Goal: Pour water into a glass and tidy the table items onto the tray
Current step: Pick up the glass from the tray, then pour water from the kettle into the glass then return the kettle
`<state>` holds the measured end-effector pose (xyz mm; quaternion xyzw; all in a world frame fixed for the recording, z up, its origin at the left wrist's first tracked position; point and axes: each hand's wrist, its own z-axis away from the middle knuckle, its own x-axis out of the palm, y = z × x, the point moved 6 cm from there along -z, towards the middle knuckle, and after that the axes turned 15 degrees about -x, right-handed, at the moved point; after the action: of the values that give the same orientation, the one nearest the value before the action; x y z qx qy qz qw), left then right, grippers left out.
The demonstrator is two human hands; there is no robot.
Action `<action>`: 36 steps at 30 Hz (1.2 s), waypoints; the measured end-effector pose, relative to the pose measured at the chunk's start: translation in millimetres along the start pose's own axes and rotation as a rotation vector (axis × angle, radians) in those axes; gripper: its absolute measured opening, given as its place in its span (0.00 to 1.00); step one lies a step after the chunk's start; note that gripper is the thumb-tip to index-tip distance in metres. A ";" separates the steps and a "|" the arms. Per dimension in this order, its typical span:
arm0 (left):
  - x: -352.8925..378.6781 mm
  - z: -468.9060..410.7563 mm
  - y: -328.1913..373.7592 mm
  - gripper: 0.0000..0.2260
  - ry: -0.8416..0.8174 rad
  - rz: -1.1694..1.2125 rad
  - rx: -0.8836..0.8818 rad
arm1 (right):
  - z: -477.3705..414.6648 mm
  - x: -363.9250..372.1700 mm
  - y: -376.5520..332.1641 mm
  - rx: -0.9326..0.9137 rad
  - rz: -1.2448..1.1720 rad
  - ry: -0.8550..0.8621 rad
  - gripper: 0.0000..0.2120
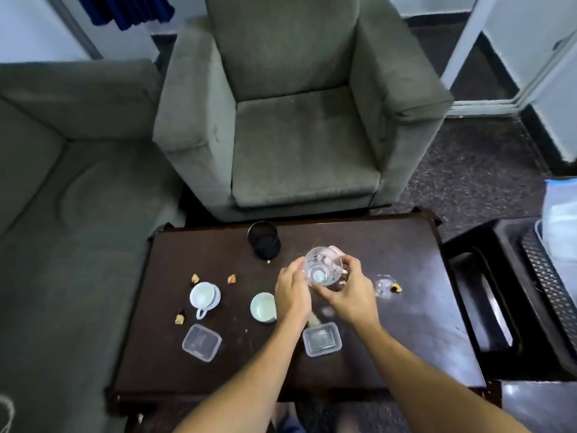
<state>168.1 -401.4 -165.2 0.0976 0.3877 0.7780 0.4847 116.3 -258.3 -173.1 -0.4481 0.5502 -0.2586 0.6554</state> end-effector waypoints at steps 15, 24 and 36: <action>14.8 -30.7 -95.3 0.21 -0.046 0.090 -0.189 | 17.5 50.0 91.6 0.034 0.126 -0.248 0.37; 14.1 -40.0 -93.8 0.19 -0.023 0.149 -0.188 | 10.0 57.0 87.4 0.036 0.110 -0.271 0.37; 4.6 5.7 -11.5 0.19 0.223 -0.183 0.135 | 0.9 9.5 19.2 -0.035 0.152 -0.200 0.35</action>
<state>176.6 -392.1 -170.4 0.0074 0.4980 0.7087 0.4998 116.7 -257.0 -194.5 -0.4400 0.5187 -0.1529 0.7169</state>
